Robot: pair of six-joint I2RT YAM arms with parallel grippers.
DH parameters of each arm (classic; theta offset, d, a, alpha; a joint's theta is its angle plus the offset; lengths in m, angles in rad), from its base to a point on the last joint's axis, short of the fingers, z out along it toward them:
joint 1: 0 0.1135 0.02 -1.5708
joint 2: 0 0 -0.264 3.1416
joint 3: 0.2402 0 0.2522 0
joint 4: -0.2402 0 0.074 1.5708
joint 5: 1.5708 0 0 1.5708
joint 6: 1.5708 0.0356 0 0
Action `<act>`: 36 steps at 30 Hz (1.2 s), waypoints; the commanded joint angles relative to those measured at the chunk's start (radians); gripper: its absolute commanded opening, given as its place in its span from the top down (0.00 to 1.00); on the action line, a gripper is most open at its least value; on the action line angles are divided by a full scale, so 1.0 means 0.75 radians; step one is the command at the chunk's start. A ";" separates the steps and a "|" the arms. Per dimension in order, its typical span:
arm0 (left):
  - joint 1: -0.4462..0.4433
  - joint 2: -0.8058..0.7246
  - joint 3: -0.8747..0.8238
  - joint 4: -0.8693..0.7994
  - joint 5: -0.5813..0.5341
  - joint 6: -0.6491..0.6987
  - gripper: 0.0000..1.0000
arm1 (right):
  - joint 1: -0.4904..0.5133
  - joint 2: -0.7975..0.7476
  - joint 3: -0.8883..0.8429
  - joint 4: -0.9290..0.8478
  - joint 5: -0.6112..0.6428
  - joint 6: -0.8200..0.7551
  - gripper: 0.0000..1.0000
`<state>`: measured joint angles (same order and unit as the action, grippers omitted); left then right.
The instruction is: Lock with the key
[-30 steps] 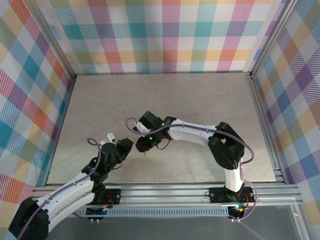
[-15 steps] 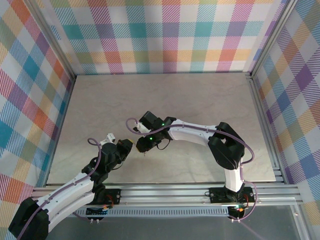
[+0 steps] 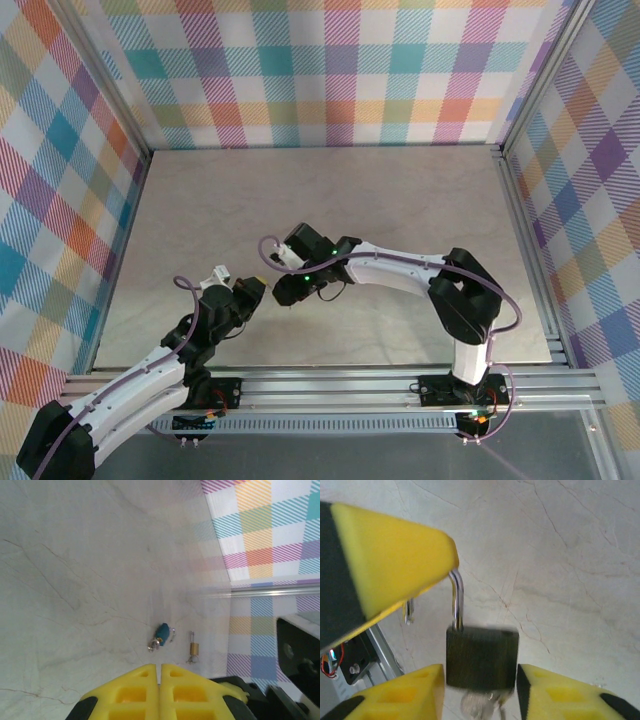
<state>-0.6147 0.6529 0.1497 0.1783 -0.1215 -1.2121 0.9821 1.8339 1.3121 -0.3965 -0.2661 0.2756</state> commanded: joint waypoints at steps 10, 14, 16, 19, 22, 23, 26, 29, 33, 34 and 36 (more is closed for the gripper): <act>-0.009 0.139 0.182 -0.041 -0.033 0.062 1.00 | 0.007 -0.201 -0.163 0.081 0.036 0.000 0.38; -0.013 0.215 0.221 0.002 0.007 0.072 1.00 | 0.007 -0.255 -0.229 0.153 0.049 -0.002 0.34; -0.020 0.242 0.228 0.021 0.013 0.070 1.00 | 0.008 -0.275 -0.246 0.183 0.064 -0.003 0.33; -0.037 0.274 0.240 0.034 0.020 0.071 1.00 | 0.007 -0.266 -0.229 0.185 0.073 -0.019 0.33; -0.060 0.291 0.255 0.038 0.019 0.072 1.00 | 0.006 -0.240 -0.206 0.183 0.074 -0.031 0.33; -0.066 0.292 0.256 0.036 0.019 0.072 1.00 | 0.006 -0.230 -0.203 0.182 0.080 -0.034 0.34; -0.080 0.284 0.266 0.019 0.012 0.074 1.00 | 0.007 -0.212 -0.199 0.188 0.093 -0.043 0.36; -0.088 0.272 0.267 0.010 0.007 0.074 1.00 | 0.007 -0.198 -0.201 0.210 0.094 -0.040 0.38; -0.108 0.273 0.271 0.008 0.010 0.072 1.00 | 0.008 -0.188 -0.185 0.221 0.099 -0.043 0.41; -0.113 0.270 0.271 0.006 0.009 0.072 1.00 | 0.008 -0.186 -0.180 0.216 0.101 -0.045 0.42; -0.117 0.259 0.267 -0.004 0.003 0.072 1.00 | 0.007 -0.181 -0.174 0.215 0.101 -0.048 0.43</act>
<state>-0.6846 0.8722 0.3180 0.1589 -0.1162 -1.1629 0.9821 1.6794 1.1454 -0.2615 -0.1936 0.2596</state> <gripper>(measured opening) 0.055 0.570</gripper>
